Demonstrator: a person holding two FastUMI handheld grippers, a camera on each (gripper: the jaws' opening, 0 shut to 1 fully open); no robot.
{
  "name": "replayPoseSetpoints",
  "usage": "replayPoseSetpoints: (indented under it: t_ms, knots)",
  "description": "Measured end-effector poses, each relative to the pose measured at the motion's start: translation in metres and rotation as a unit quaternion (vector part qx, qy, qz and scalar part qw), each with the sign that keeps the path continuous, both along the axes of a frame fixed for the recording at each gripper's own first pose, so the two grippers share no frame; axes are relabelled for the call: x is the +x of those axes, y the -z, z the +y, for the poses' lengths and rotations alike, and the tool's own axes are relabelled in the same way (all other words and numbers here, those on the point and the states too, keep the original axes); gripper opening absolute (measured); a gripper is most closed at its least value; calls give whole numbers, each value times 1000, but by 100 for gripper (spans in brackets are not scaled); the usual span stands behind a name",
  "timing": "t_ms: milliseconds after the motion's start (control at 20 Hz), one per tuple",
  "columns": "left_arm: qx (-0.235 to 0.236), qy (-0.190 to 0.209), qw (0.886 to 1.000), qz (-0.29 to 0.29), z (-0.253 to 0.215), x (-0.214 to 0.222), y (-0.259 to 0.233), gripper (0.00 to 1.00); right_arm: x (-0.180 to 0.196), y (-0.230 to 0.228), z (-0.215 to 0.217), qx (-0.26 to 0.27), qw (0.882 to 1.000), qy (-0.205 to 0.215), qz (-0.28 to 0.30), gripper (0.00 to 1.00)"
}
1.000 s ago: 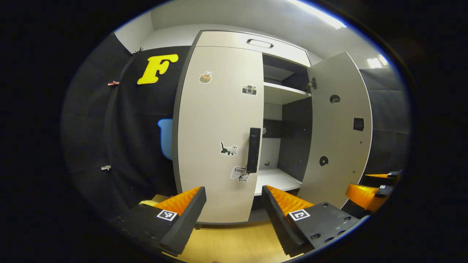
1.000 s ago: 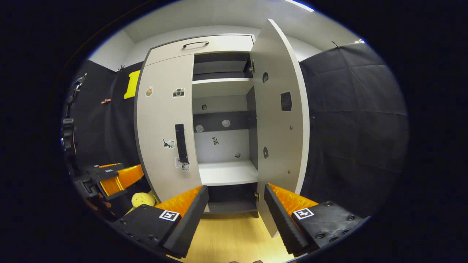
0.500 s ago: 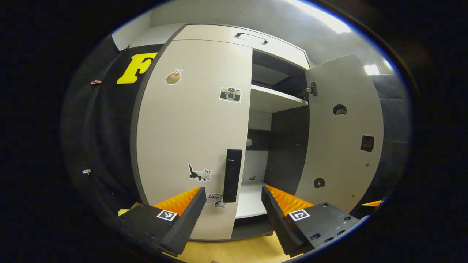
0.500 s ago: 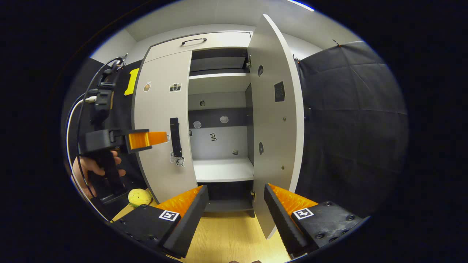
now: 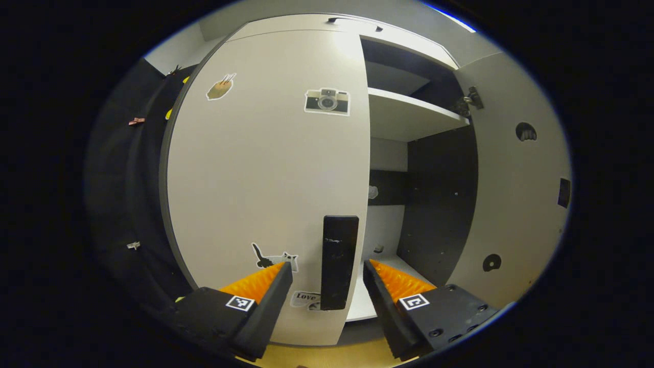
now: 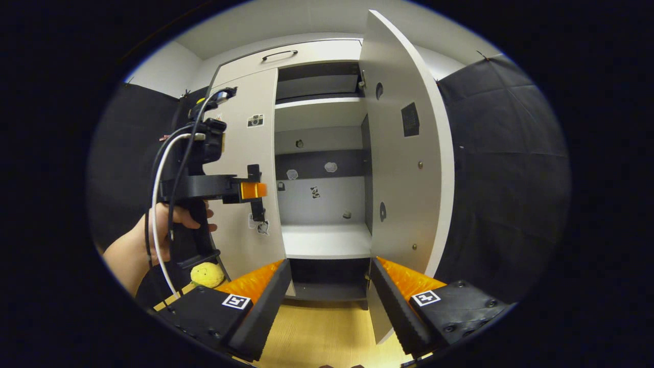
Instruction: Open the right door of the double-door shoe cabinet with the right hand, and open the left door with the left hand.
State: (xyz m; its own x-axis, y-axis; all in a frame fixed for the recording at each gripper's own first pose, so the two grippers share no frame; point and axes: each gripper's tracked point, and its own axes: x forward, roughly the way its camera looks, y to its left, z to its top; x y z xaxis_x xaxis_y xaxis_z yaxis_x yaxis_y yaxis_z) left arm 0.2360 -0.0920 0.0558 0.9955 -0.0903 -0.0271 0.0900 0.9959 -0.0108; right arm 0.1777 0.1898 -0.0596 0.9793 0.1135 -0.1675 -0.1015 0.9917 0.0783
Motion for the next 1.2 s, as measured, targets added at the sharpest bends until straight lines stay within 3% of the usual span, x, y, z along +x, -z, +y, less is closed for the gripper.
replayPoseSetpoints:
  t_ms: [250,350,450,600,750,900,1200]
  knots:
    - [-11,-15,1000,18,-3,18,13,73,19,1,-11,12,1000,-11,1,99]
    - [-14,-22,999,17,-4,20,15,63,24,1,-18,11,1000,-10,-1,100]
    - [-21,-22,999,14,-7,21,14,56,26,2,-21,9,1000,-11,-4,92]
    - [-15,-26,1000,3,-10,22,15,38,24,2,-15,13,1000,-28,-7,95]
    - [-16,-21,1000,-4,-11,21,15,30,22,1,-10,10,999,-40,-8,96]
    - [-5,-14,1000,2,-11,21,16,13,20,-1,-8,9,999,-53,-12,96]
    - [-2,-44,999,-11,-7,13,17,10,16,-7,-2,-1,997,-76,-9,96]
